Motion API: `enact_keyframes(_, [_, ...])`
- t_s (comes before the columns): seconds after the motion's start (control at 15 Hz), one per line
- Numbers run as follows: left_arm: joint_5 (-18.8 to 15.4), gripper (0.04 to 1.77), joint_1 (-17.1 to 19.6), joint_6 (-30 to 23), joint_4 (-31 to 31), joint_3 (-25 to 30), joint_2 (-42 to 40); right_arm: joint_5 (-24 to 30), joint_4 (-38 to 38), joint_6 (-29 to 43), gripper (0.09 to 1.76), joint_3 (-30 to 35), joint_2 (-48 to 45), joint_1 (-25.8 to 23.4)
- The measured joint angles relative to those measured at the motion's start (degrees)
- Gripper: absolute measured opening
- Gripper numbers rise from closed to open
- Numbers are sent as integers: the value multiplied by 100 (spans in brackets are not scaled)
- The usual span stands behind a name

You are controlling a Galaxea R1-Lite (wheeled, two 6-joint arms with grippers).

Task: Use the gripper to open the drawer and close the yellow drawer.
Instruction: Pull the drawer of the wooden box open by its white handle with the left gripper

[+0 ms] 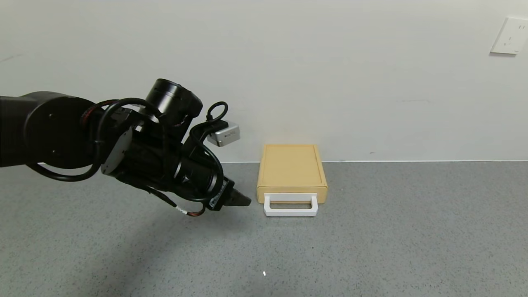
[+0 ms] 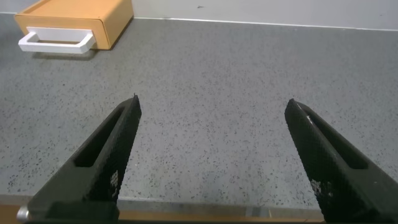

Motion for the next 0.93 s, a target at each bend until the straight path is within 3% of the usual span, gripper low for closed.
enact_keyframes(0.27, [6,78,-9,9,-29,-6,82,-2,0,0,170,0,0,0])
enact_keyframes(0.4, [4,12,-26,11,-57,-39,134,-2,0,0,170,0,0,0])
enact_keyframes(0.6, [17,11,-171,7,-63,-201,276,0,2,0,170,0,0,0])
enact_keyframes(0.93, [48,11,-535,-20,-16,-1036,909,-2,2,0,170,0,0,0])
